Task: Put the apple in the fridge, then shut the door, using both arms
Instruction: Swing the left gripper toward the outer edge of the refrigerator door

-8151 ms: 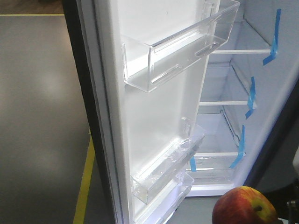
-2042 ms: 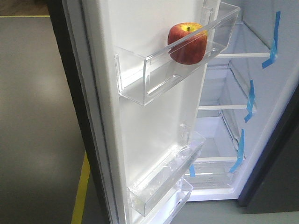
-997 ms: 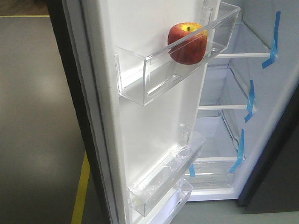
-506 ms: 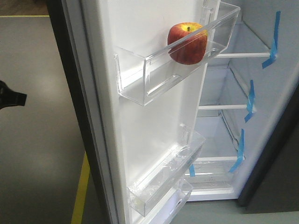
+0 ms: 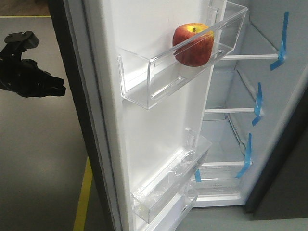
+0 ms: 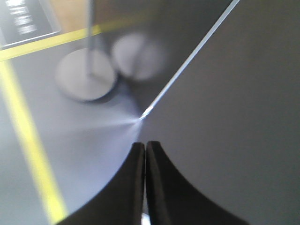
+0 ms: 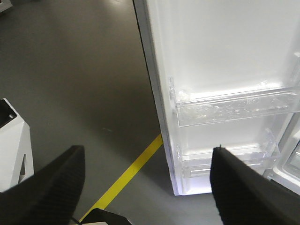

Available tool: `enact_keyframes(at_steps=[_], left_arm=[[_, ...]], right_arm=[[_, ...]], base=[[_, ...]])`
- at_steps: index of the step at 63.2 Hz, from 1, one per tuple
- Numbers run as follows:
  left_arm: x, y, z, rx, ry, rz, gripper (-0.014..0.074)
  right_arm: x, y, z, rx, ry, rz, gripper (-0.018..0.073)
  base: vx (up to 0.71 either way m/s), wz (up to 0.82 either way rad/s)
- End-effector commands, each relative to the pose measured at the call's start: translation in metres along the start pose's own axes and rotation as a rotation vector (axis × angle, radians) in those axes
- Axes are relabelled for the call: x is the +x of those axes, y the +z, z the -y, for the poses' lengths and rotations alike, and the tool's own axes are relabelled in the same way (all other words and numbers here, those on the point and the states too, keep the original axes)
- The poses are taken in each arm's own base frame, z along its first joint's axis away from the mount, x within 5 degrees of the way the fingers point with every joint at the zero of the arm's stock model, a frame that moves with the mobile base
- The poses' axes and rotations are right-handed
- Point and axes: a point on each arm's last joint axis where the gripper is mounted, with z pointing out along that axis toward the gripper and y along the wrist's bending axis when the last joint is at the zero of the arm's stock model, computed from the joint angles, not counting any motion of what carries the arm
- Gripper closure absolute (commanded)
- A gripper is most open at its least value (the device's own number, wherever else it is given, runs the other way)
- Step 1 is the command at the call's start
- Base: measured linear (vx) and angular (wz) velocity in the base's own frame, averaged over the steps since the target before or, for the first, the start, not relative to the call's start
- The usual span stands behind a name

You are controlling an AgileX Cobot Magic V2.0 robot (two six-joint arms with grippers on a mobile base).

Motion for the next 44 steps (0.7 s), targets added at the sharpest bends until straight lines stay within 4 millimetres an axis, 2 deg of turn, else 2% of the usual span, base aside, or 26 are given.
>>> enact_keyframes(at_steps=[1, 19, 44], left_arm=[[-0.023, -0.011, 0.008, 0.052, -0.013, 0.107, 0.0603], [-0.036, 0.014, 0.012, 0.228, -0.049, 0.109, 0.0603], [-0.035, 0.028, 0.042, 0.348, -0.011, 0.079, 0.0603]], right_arm=[[-0.01, -0.002, -0.001, -0.004, 0.008, 0.065, 0.0029], [-0.01, -0.002, -0.001, -0.006, 0.009, 0.066, 0.0029], [-0.01, -0.002, -0.001, -0.006, 0.01, 0.066, 0.0029]], base=[[0.0, 0.0], [0.0, 0.0], [0.0, 0.0]])
